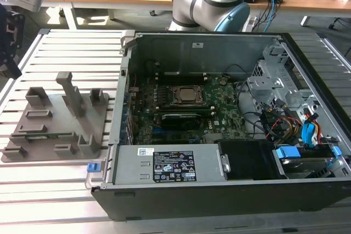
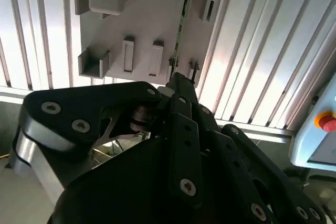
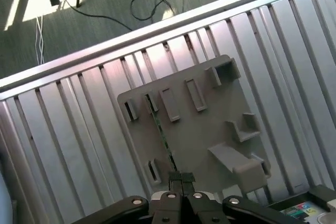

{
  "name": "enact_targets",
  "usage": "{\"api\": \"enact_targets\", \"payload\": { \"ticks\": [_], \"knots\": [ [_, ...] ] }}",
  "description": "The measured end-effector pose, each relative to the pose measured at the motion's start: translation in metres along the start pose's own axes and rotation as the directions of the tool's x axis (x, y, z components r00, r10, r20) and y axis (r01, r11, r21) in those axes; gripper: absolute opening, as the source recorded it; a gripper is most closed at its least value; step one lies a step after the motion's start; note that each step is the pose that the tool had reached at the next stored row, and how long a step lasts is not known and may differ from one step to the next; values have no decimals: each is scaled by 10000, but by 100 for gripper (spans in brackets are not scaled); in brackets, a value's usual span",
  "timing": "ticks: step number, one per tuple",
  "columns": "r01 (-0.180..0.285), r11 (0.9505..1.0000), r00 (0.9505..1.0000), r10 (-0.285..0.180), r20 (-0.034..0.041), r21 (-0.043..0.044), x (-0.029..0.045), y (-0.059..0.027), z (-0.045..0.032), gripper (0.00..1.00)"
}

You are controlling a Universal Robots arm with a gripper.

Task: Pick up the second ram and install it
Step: 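Pick up the second ram and move it above second insertion slot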

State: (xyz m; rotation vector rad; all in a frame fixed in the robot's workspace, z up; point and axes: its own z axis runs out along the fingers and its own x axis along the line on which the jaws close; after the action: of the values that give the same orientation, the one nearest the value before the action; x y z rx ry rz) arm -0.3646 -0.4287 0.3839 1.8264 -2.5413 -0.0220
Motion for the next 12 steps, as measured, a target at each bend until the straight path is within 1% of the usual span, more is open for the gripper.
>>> {"api": "enact_targets", "payload": {
  "ticks": [3,4,5,6,8,9,10,11,12],
  "knots": [
    [521,9986,9986,-521,-9,1,0,0,0,11],
    [1059,9944,9944,-1059,-19,1,0,0,0,11],
    [1315,9913,9913,-1315,-25,0,0,0,0,11],
    [1456,9893,9893,-1456,-27,1,0,0,0,11],
    [1911,9816,9816,-1911,-35,0,0,0,0,11],
    [2061,9785,9785,-2061,-38,-1,-1,0,0,11],
    [2464,9692,9692,-2464,-46,-2,0,0,0,11],
    [2663,9639,9639,-2663,-49,-2,-1,0,0,11],
    [2800,9600,9600,-2800,-52,-2,-1,0,0,11]
  ]
}}
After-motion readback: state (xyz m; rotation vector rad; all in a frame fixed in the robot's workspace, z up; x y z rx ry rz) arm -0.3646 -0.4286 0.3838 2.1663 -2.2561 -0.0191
